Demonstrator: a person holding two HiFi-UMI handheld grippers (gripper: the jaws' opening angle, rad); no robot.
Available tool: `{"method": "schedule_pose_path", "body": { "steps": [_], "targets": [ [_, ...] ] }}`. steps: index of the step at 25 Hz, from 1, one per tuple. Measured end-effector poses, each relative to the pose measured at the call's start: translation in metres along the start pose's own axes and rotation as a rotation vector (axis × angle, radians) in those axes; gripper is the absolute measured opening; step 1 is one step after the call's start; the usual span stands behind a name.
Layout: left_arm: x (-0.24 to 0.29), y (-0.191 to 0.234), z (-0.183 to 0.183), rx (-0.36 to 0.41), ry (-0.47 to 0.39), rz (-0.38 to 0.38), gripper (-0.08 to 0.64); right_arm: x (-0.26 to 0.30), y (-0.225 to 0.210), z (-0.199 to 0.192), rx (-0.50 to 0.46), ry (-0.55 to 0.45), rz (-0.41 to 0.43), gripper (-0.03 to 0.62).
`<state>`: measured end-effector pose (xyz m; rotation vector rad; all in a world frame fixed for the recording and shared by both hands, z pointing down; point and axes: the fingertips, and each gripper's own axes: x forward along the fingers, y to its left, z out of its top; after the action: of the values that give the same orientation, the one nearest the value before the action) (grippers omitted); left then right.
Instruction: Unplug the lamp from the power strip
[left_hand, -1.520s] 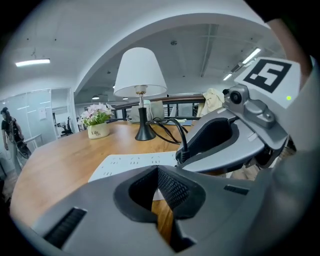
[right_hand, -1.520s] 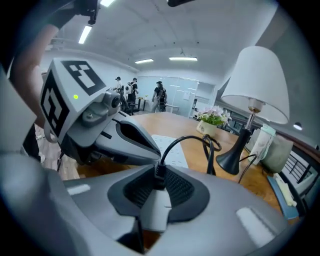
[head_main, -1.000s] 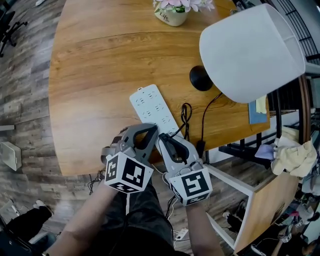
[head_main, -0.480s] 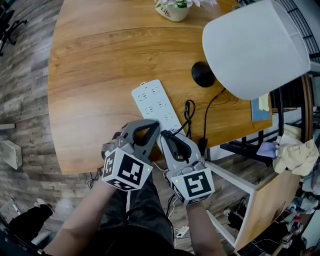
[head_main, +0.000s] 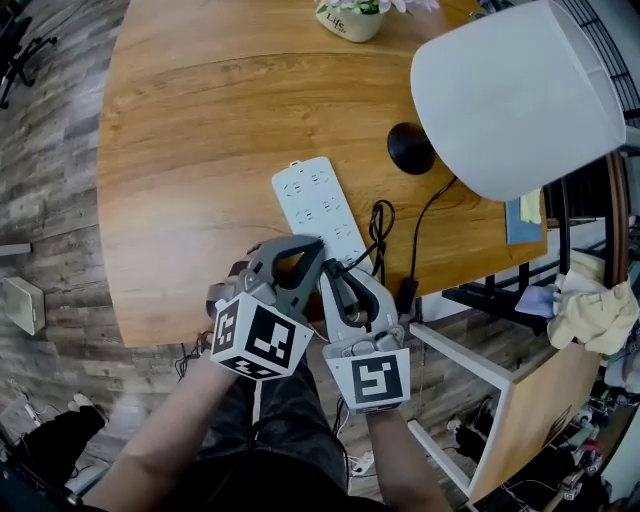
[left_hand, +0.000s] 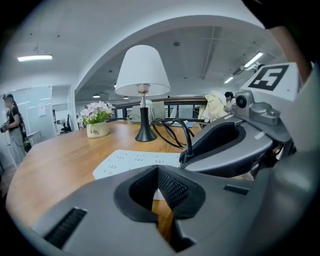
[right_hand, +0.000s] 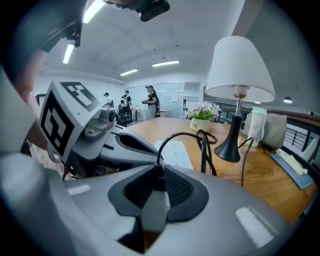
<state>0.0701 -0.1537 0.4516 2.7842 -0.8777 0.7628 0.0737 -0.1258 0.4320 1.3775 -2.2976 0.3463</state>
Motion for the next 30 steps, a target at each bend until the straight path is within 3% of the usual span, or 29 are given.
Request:
{"method": "schedule_pose_path", "body": {
  "steps": [4,7,15,22,24,30],
  "targets": [
    [-0.001,0.001,0.000,0.003,-0.010,0.011,-0.005,-0.001,-0.008,-0.002,0.143,-0.018,0.060,0.067],
    [0.001,0.000,0.000,0.008,0.000,0.013,-0.005,-0.001,-0.010,-0.003,0.172,-0.010,0.062,0.067],
    [0.003,0.001,0.001,0.007,0.023,0.014,-0.005,0.000,-0.001,0.002,-0.034,-0.002,-0.033,0.067],
    [0.003,0.001,0.001,0.013,0.018,0.025,-0.005,-0.002,-0.011,-0.001,0.188,-0.024,0.049,0.067],
    [0.004,0.001,0.001,0.010,0.023,0.023,-0.005,-0.001,-0.013,-0.001,0.209,-0.020,0.046,0.067],
    [0.005,0.001,0.002,0.005,0.035,0.024,-0.005,0.000,-0.004,0.004,0.014,-0.002,-0.037,0.066]
  ]
}}
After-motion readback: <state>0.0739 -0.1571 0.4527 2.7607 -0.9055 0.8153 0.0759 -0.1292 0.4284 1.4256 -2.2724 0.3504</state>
